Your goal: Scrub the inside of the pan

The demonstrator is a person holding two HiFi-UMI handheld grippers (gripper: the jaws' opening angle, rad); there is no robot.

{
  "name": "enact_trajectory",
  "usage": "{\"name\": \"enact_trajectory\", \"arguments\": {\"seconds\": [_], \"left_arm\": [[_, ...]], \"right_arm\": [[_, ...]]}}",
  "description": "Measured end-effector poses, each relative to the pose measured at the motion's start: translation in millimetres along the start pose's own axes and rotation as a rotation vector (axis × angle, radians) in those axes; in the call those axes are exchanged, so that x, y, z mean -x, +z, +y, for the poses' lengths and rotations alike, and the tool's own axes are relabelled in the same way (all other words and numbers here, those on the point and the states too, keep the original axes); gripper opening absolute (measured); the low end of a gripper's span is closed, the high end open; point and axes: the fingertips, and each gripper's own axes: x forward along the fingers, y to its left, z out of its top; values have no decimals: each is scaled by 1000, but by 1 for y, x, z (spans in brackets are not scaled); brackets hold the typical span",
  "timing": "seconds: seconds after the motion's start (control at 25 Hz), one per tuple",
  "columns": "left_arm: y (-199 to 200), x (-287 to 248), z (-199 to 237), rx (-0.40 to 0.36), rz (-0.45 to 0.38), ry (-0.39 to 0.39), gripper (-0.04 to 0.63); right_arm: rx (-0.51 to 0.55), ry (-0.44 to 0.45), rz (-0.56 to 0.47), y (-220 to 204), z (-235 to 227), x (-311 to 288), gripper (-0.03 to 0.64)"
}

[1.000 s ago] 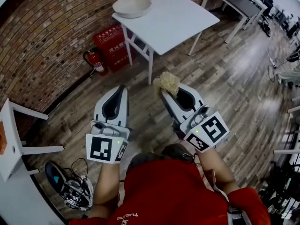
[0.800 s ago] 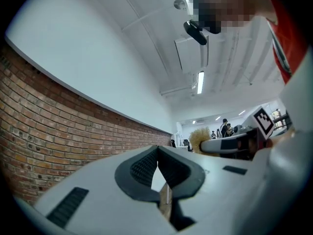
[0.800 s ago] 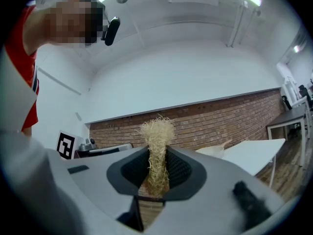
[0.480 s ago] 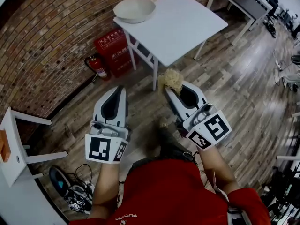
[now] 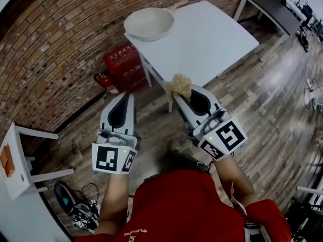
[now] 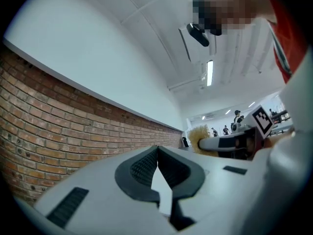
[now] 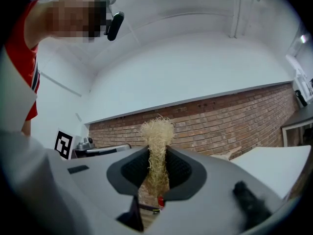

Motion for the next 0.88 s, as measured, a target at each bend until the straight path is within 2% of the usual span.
{"name": "enact_trajectory", "arguments": {"seconds": [0.4,0.88], "left_arm": [[-5,-93,17,-24,14,87,14],[-13,-157,53,-39,14,99,14]], "right_arm": [[-12,92,17,6,-88,-48,87],[19,115,39,7,-134,-109,87]]}}
